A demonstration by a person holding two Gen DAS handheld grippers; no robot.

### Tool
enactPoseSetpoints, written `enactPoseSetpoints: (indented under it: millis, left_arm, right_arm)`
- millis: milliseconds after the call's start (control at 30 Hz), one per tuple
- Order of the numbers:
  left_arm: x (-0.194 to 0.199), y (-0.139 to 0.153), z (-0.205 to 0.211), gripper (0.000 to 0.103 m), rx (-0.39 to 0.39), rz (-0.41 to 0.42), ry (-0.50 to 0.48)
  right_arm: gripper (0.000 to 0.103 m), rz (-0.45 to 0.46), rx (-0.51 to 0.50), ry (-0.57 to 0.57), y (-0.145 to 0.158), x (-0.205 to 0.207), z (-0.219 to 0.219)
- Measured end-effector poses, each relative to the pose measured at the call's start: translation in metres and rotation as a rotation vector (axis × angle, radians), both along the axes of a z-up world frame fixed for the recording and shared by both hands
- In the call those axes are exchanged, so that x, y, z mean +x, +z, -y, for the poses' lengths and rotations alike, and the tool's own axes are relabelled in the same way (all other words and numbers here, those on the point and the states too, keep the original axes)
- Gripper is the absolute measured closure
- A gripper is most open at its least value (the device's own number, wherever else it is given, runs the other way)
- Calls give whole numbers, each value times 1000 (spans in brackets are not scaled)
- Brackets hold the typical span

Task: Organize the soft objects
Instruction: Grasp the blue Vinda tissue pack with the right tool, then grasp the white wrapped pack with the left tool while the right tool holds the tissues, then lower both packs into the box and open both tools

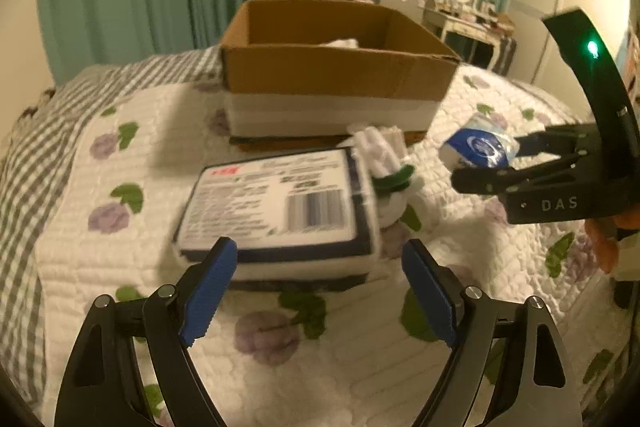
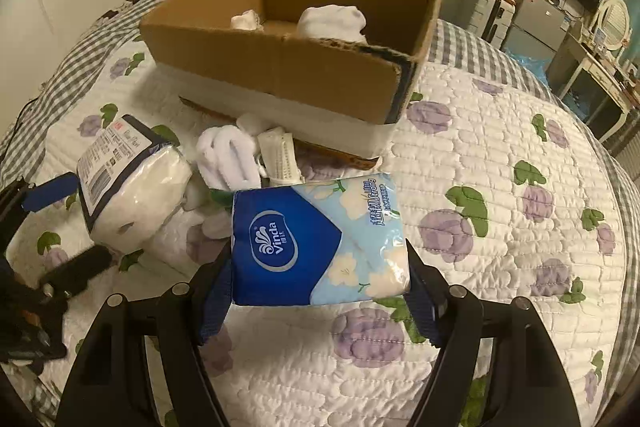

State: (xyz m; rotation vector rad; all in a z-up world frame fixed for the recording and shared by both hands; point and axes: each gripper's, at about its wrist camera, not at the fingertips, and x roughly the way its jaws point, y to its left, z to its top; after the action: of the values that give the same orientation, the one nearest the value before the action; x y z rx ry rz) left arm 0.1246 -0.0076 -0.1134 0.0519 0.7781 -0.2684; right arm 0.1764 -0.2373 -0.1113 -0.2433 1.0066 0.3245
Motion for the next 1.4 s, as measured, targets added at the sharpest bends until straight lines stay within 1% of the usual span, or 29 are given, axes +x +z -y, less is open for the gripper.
enactPoseSetpoints:
  millis: [100,300,467,567,600,633,700,767,800,833,867,967,1067,1200,1300,1400]
  left_arm:
    - [3,-1,12,18,62,22,-13]
    - [29,-23,15,18,190,14,14]
    - [30,-28,16,18,229,14,-25]
    - [27,-31,15,20,252,9,-43]
    - [26,-31,14,25,252,7,-43]
    - [25,-30,13,27,248,3,-37]
    - [24,-25,11,42,233,-1,-37]
    - [22,-19,11,50,225,-5,-49]
    - [21,-15,10,55,228,-3,-54]
    - [19,-12,10,57,227,-1,-55]
    - [19,-9,9,61,223,-2,-55]
    - [13,8,2,64,187,10,-45]
    - [7,36,-4,64,140,43,-41]
    - [2,85,-7,64,87,134,-42]
    - [6,115,-3,64,89,198,-52]
    - [22,141,5,64,97,254,-53]
  right_arm:
    - [29,6,4,-3,0,1,-6]
    - [29,4,9,-3,0,0,-5]
    - [29,2,13,-11,1,1,-5]
    - [29,6,20,-15,4,0,-5]
    - [29,8,24,-17,5,-1,-5]
    - [29,11,31,-17,7,-1,-5]
    - [29,17,38,-16,9,-3,-5]
    - [29,24,44,-12,13,-4,-7]
    - [29,29,51,-10,15,-5,-8]
    - [29,32,59,-7,18,-6,-9]
    - [29,38,68,-3,21,-7,-9]
    - [29,62,88,3,30,-10,-10]
    - [29,91,115,8,44,-13,-11]
    - [29,153,146,16,70,-15,-12]
    - [29,210,175,15,96,-10,-12]
    - [29,273,194,19,121,0,-11]
